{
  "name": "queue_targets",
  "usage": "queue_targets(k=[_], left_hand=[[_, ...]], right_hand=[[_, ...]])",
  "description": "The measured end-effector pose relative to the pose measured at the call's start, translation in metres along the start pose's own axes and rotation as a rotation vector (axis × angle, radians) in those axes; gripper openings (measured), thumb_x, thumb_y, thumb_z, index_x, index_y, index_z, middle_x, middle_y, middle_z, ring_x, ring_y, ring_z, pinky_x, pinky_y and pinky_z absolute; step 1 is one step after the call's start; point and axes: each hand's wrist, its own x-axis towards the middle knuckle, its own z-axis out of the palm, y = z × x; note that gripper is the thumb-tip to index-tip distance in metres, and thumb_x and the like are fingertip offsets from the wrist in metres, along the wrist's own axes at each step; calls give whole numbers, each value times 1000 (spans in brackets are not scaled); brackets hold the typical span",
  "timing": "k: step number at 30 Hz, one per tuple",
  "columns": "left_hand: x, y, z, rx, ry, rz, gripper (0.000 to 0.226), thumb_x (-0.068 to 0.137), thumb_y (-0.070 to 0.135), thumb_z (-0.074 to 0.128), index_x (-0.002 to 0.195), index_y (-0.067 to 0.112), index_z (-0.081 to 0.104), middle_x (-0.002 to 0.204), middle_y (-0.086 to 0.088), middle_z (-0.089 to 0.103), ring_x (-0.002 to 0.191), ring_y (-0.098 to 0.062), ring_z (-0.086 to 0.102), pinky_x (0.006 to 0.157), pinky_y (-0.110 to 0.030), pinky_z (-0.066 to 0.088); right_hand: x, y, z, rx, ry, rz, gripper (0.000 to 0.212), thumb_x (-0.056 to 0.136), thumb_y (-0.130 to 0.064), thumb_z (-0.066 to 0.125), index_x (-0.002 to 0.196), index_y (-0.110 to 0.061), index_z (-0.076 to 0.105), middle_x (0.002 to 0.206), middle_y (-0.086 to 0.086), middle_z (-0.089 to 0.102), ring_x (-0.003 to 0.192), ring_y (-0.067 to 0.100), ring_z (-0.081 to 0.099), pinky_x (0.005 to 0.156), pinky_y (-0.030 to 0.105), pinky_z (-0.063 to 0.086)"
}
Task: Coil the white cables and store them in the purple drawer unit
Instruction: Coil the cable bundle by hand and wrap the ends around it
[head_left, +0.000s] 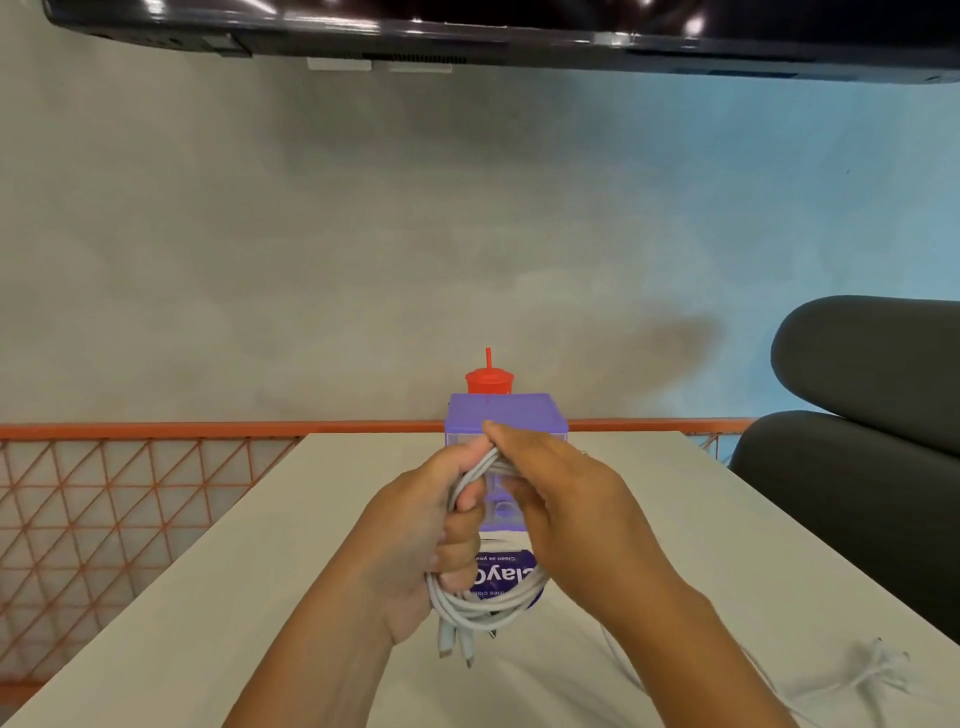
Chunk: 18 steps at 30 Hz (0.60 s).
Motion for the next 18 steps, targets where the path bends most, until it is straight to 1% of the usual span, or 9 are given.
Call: queue_targets(k=[1, 2, 3, 5, 8, 11, 14, 16, 18], left_hand=[[-1, 0, 1, 35, -1, 21, 47, 84, 46, 51, 52, 16, 34, 42, 5, 18, 32, -9, 14, 35, -17, 18], [-2, 1, 2, 75, -8, 42, 48, 79, 52, 52, 52, 16, 34, 44, 5, 18, 33, -9, 13, 37, -18, 17], [-3, 2, 3, 112, -15, 65, 50, 71, 59, 53, 52, 16, 35, 45, 4, 17, 35, -10, 13, 38, -19, 17], [-5, 4, 4, 184, -12, 110, 53, 57, 66, 51, 49, 16, 37, 45, 4, 17, 36, -10, 13, 40, -19, 16], [-7, 2, 6, 257, 11, 170, 51, 66, 62, 49, 45, 17, 38, 42, 5, 20, 36, -9, 14, 38, -18, 16], [-4, -2, 5, 255, 19, 171, 53, 77, 58, 45, 45, 16, 40, 43, 3, 20, 37, -10, 15, 39, -21, 16], [-1, -2, 0, 186, -14, 89, 50, 87, 43, 46, 46, 14, 44, 43, 2, 20, 37, -11, 14, 43, -23, 15], [1, -4, -2, 199, -44, 97, 48, 90, 35, 47, 47, 14, 43, 43, 3, 19, 36, -10, 13, 42, -21, 15], [2, -3, -2, 216, -32, 115, 45, 81, 36, 58, 45, 15, 43, 42, 4, 19, 34, -9, 13, 39, -18, 15]], right_hand=[[2, -2, -6, 61, -31, 60, 45, 80, -2, 56, 120, -22, 57, 101, -2, 69, 92, 8, 52, 75, 12, 42], [5, -3, -12, 180, -117, 135, 39, 85, -1, 54, 117, -22, 61, 98, -3, 69, 91, 6, 53, 74, 11, 42], [6, -3, -17, 325, -238, 202, 32, 88, -2, 54, 111, -22, 64, 91, -5, 68, 84, 5, 55, 71, 10, 42], [5, 2, -26, 569, -373, 290, 18, 88, -9, 54, 100, -15, 65, 76, -4, 64, 65, 3, 55, 65, 12, 42], [2, 13, -31, 859, -487, 412, 26, 83, -18, 50, 99, 0, 61, 67, -6, 60, 57, 9, 56, 61, 21, 44], [-2, 16, -31, 1041, -570, 486, 28, 85, -23, 48, 104, -5, 59, 66, -4, 58, 59, 13, 60, 58, 20, 44], [-1, 15, -32, 1034, -564, 520, 32, 85, -28, 47, 111, -12, 58, 67, -2, 57, 66, 16, 62, 60, 16, 43], [2, 11, -32, 858, -536, 473, 27, 90, -29, 44, 105, -16, 62, 67, -5, 59, 65, 18, 53, 57, 17, 37], [4, 7, -31, 616, -480, 393, 22, 96, -24, 43, 97, -21, 64, 71, -8, 61, 62, 10, 48, 58, 19, 37]])
